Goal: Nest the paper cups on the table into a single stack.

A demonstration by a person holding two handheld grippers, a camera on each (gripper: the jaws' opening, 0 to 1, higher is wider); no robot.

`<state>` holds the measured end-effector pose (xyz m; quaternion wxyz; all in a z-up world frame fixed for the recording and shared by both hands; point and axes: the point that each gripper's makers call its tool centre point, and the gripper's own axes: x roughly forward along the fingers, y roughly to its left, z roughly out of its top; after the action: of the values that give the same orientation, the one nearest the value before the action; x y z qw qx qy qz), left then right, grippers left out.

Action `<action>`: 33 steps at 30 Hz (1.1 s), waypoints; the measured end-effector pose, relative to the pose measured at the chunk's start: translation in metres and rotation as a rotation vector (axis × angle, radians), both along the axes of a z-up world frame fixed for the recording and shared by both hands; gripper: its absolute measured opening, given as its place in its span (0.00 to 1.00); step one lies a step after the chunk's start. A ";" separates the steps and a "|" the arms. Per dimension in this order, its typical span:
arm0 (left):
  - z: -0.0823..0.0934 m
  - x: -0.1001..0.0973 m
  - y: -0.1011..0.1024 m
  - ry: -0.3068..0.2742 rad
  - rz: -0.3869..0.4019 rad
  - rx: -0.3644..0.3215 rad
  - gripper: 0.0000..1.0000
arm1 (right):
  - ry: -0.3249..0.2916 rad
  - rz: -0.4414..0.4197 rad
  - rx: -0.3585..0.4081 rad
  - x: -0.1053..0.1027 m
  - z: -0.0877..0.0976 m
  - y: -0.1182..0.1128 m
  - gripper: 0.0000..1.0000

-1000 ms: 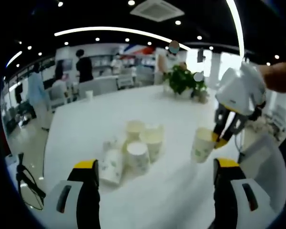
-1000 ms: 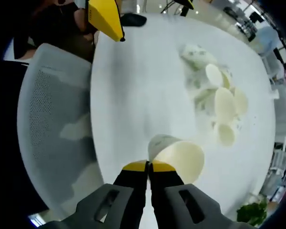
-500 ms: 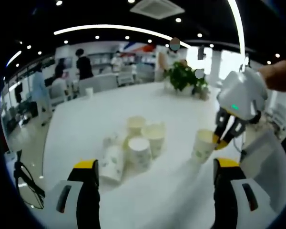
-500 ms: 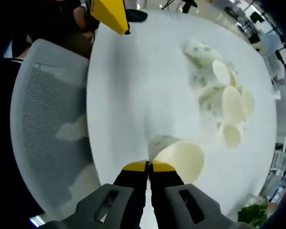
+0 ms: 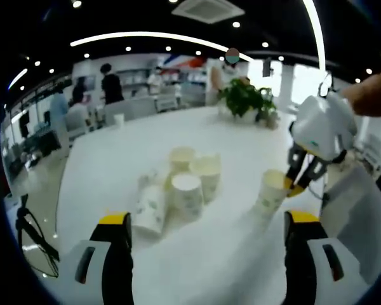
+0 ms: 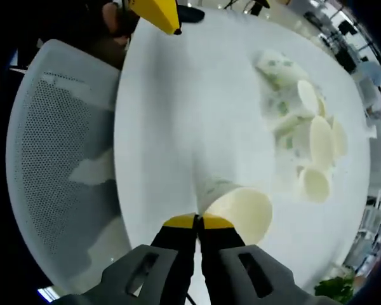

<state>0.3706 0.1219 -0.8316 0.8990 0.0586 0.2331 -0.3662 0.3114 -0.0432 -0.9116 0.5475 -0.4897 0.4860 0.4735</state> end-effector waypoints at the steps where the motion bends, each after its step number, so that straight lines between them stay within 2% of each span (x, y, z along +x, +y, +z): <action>1: 0.000 0.000 0.000 -0.001 0.001 0.000 0.98 | -0.002 0.002 0.001 0.000 0.000 0.000 0.00; 14: -0.002 -0.002 0.000 0.007 0.002 -0.004 0.97 | -0.006 0.005 0.004 0.002 -0.004 0.004 0.00; 17: -0.001 -0.001 0.000 0.006 0.003 -0.004 0.97 | 0.008 0.059 -0.011 -0.003 -0.005 0.001 0.00; 21: 0.000 0.000 0.001 0.005 0.005 -0.005 0.98 | 0.026 0.058 0.059 -0.004 -0.002 0.009 0.22; 23: -0.001 0.001 0.001 0.005 0.004 -0.004 0.98 | 0.033 0.042 0.074 -0.003 0.002 0.009 0.26; 27: -0.002 0.001 0.000 0.008 0.004 -0.003 0.98 | 0.007 0.034 0.130 0.005 0.014 0.015 0.37; 33: -0.002 0.002 -0.002 0.007 0.003 -0.007 0.98 | 0.023 -0.004 0.196 0.007 0.033 0.019 0.44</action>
<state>0.3729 0.1202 -0.8331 0.8989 0.0537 0.2349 -0.3661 0.3181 -0.0243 -0.8782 0.5882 -0.4275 0.4447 0.5231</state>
